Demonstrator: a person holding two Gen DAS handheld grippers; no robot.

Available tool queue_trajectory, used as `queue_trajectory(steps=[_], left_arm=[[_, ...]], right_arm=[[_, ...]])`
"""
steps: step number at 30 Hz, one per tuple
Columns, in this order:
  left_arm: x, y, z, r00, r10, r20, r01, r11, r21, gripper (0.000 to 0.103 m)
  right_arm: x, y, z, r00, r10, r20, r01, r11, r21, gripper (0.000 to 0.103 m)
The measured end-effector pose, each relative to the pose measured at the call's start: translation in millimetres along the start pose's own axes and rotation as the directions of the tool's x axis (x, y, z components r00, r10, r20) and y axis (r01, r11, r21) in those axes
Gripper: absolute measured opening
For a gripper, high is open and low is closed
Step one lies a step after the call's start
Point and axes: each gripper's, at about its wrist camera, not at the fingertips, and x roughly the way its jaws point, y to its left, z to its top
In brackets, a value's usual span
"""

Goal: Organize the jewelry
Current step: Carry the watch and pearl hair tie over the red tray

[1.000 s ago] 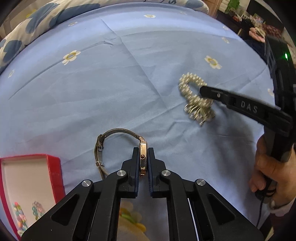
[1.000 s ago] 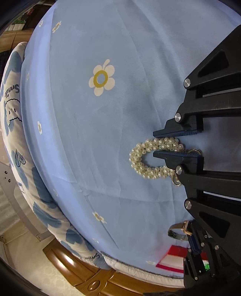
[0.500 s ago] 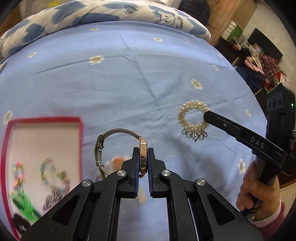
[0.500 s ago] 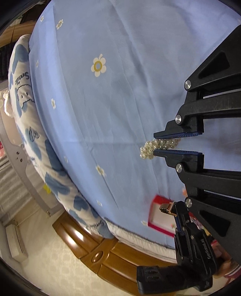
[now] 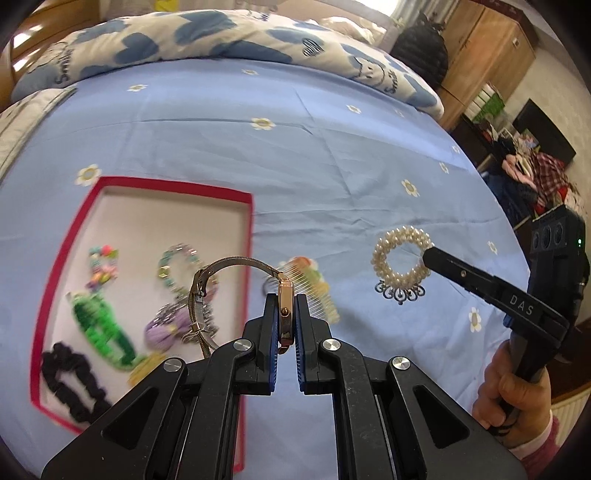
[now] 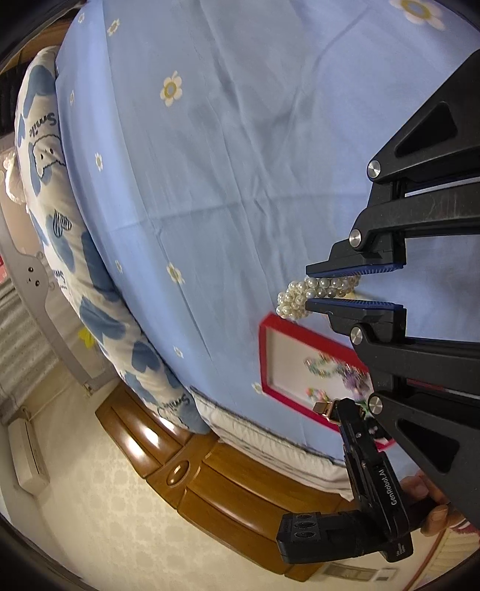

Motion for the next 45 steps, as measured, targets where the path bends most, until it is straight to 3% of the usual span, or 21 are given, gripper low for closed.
queue_trajectory(steps=[15, 31, 40, 45], left_arm=[[-38, 56, -30, 0.998, 0.057, 0.035, -0.053, 0.992, -0.115, 0.006], [-45, 118, -56, 0.992, 0.122, 0.015, -0.116, 0.970, -0.213, 0.006], [-30, 137, -59, 0.992, 0.126, -0.019, -0.127, 0.961, -0.245, 0.006], [-13, 145, -53, 0.990, 0.133, -0.038, -0.138, 0.958, -0.250, 0.006]], right_arm=[[17, 65, -32, 0.992, 0.103, -0.070, -0.108, 0.992, -0.065, 0.011], [60, 134, -55, 0.962, 0.206, -0.179, -0.229, 0.965, -0.123, 0.011], [97, 145, -59, 0.952, 0.201, -0.232, -0.233, 0.965, -0.117, 0.011], [123, 136, -57, 0.953, 0.161, -0.257, -0.194, 0.975, -0.110, 0.011]])
